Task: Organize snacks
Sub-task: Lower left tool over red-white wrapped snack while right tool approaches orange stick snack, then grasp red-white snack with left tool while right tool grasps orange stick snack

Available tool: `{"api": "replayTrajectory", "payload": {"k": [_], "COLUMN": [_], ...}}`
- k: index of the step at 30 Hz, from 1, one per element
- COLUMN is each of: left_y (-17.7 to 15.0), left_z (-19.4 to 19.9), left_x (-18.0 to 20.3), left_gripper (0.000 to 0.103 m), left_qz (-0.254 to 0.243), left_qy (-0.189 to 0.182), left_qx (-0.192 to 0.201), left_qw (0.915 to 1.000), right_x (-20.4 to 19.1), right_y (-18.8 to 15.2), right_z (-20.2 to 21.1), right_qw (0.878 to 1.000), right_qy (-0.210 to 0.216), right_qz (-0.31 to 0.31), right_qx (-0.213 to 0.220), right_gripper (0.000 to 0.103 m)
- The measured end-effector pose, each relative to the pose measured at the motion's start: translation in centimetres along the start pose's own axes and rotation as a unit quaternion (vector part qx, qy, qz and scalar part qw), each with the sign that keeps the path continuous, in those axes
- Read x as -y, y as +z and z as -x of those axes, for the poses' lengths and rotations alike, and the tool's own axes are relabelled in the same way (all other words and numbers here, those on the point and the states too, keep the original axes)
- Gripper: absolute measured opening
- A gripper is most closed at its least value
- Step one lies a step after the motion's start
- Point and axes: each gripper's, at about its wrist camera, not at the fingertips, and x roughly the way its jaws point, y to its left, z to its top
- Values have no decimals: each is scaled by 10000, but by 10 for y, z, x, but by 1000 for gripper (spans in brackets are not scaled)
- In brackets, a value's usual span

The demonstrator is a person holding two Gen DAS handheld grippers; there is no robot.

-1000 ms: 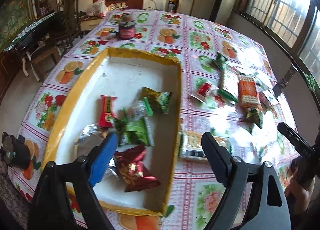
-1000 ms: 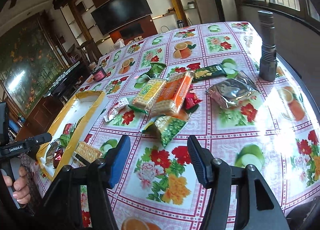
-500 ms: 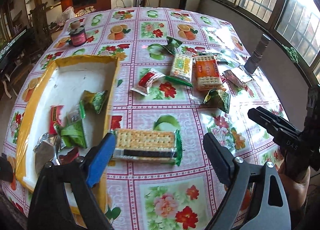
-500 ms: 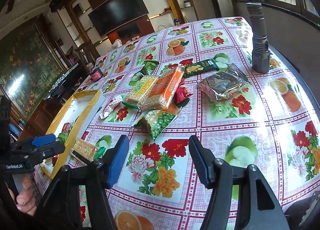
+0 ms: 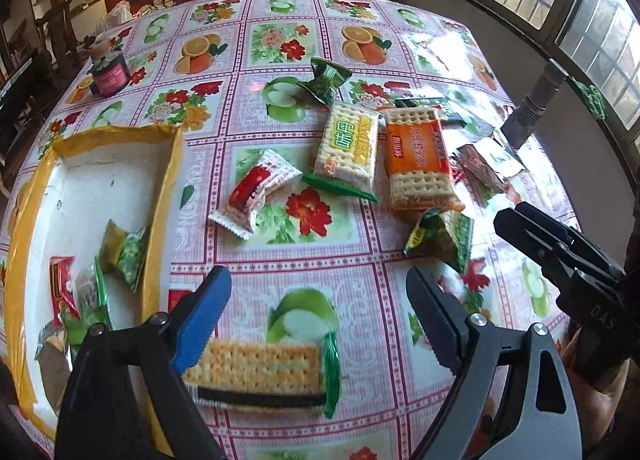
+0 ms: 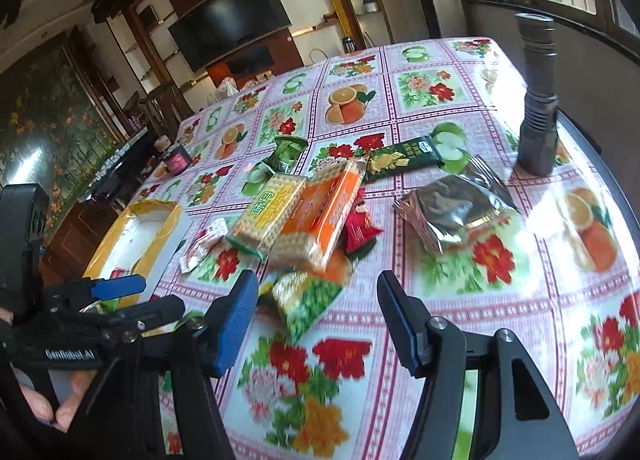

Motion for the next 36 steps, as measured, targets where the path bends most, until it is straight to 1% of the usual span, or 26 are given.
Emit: {"api": "replayTrajectory", "payload": {"k": [5,11,16,18,19,21,22,23,25,26,27,28,30,31,33,34,35,36], "left_y": [14,24,36,40,43,48,50,52,55,55,55,55,54,53,51,49,48,48], "left_z": [-22,-41,-48,-54,-56,-65,-69,-72,-73,-74,-73,-72,-69,-68,-64,-62,-61,-62], "left_x": [-12,-39,-49,-53,-54,-52,-49,-45,-37,-32,-30,-29,-27,-26,-29,-32,-36,-40], "left_gripper": [89,89,89,89,89,89,89,90,88,84,76,74,61,56,34,28,25,25], "left_qz": [63,216,-2,-147,-188,-293,-352,-426,-553,-621,-633,-624,-613,-588,-489,-435,-332,-256], "left_qy": [62,191,457,629,654,543,560,574,510,466,383,307,286,288,253,218,140,50], "left_qx": [-164,-303,-247,-295,-318,-463,-519,-508,-512,-498,-481,-460,-399,-378,-327,-316,-315,-312], "left_qw": [9998,9991,9987,9975,9972,9970,9965,9961,9959,9957,9961,9965,9969,9971,9979,9983,9989,9992], "right_x": [-8,-21,-29,-30,-32,-34,-35,-36,-39,-39,-40,-41,-47,-52,-55,-52,-49,-46], "right_y": [15,28,35,37,37,39,40,41,42,42,42,42,42,41,38,37,37,37], "right_z": [-26,-46,-68,-73,-77,-85,-89,-91,-94,-96,-97,-98,-103,-106,-110,-111,-110,-107], "right_qw": [9995,9985,9962,9956,9949,9933,9925,9918,9889,9877,9869,9864,9833,9799,9767,9774,9791,9802], "right_qy": [-159,-256,-470,-516,-576,-682,-733,-781,-930,-985,-1020,-1038,-1129,-1203,-1270,-1252,-1186,-1162], "right_qz": [169,392,608,660,708,794,826,885,1038,1103,1142,1161,1291,1459,1602,1564,1516,1475], "right_qx": [-204,-277,-412,-420,-441,-494,-519,-498,-515,-510,-510,-524,-616,-631,-647,-669,-652,-629], "right_gripper": [62,62,63,63,63,63,63,62,60,60,60,61,66,67,64,63,61,60]}}
